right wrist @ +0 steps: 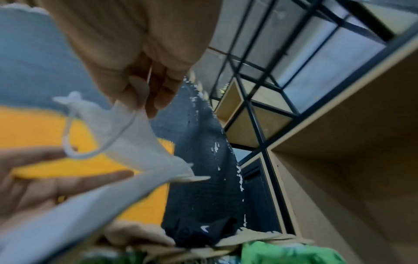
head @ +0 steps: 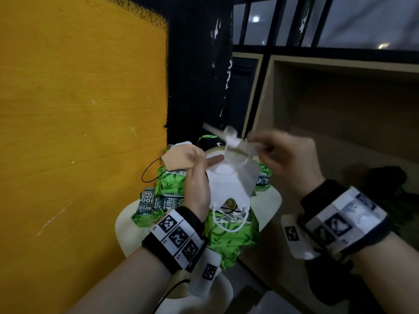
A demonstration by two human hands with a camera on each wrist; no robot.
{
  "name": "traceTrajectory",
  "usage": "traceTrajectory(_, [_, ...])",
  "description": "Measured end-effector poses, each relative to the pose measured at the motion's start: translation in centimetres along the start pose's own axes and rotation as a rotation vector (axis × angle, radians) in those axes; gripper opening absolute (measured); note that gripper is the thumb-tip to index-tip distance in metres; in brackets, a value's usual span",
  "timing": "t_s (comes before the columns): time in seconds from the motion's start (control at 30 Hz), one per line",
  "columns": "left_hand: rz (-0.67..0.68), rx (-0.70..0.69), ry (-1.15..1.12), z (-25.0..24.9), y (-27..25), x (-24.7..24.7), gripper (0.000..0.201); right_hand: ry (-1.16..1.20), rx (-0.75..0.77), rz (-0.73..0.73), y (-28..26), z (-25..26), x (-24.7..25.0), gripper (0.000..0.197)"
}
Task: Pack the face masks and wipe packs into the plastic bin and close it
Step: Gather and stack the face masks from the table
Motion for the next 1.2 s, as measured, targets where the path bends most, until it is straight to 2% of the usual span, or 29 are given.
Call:
traceTrajectory(0.07, [0.009,0.030,-0.113,-0.2,-0.4,-0.1,0.061,-0.104,0.133,0.164,-1.3,0.3,-1.8,0.021])
traceTrajectory(0.13, [0.036,0.079,-0.177,-0.2,-0.6,-0.1,0.075,-0.078,0.170,0.291,-2.6,0.4,-3.1,0.022])
traceTrajectory(0.17, [0.038,0.099,-0.182,-0.1,-0.6,-0.1,0.076,-0.062,0.169,0.342,-3.1,0.4,-3.5,0.022])
traceTrajectory(0.23, [0.025,0.085,-0.089,-0.4,-0.8,0.1,0.059,-0.030,0.157,0.453,-3.8,0.7,-3.8,0.020])
traceTrajectory(0.3, [-0.003,0.045,0.009,-0.5,-0.8,0.3,0.021,0.007,0.097,0.566,-4.2,0.6,-4.2,0.021])
traceTrajectory(0.33, [0.001,0.032,0.040,-0.6,-1.0,0.2,0.011,0.042,0.031,0.623,-4.4,0.4,-4.3,0.022])
traceTrajectory(0.4, [0.009,0.028,0.075,-0.2,-1.0,0.4,0.018,0.160,-0.128,0.688,-4.9,0.0,-4.4,0.021])
traceTrajectory(0.47, [-0.005,0.010,0.077,-0.1,-1.0,0.6,0.020,0.241,-0.267,0.550,-4.7,-0.6,-3.9,0.024])
traceTrajectory(0.53, [0.005,-0.015,0.058,-0.1,-1.1,0.6,0.020,0.151,-0.349,0.348,-4.1,-1.8,-3.3,0.019])
traceTrajectory(0.57, [0.012,-0.030,0.054,-0.2,-1.1,0.6,0.020,0.070,-0.377,0.310,-3.8,-2.3,-3.3,0.018])
traceTrajectory(0.63, [0.021,-0.071,0.066,-0.3,-1.2,0.4,0.020,-0.048,-0.443,0.355,-3.6,-3.1,-4.1,0.033])
traceTrajectory(0.7, [0.015,-0.111,0.094,-0.4,-1.2,0.5,0.025,-0.041,-0.510,0.402,-3.7,-3.4,-4.8,0.040])
traceTrajectory(0.77, [0.013,-0.150,0.087,-0.4,-1.3,0.5,0.029,0.037,-0.552,0.392,-3.8,-3.2,-5.3,0.035])
traceTrajectory(0.9, [0.012,-0.191,0.102,-0.4,-1.2,0.7,0.043,0.286,-0.651,0.339,-3.8,-3.3,-5.9,0.009])
traceTrajectory(0.97, [0.014,-0.170,0.116,-0.2,-1.2,0.7,0.038,0.339,-0.642,0.328,-3.6,-3.4,-6.1,0.020])
traceTrajectory(1.07, [0.013,-0.138,0.136,0.0,-1.0,0.8,0.030,0.417,-0.598,0.297,-3.3,-3.2,-6.1,0.028])
traceTrajectory(1.2, [0.025,-0.121,0.121,0.2,-0.8,1.0,0.030,0.396,-0.557,0.305,-3.4,-3.1,-6.3,0.024])
Point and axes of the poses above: each hand's wrist, its own y-axis towards the middle knuckle, its own x-axis out of the back of the hand, z = x × y, the point moved 5 cm from there along y, towards the middle knuckle
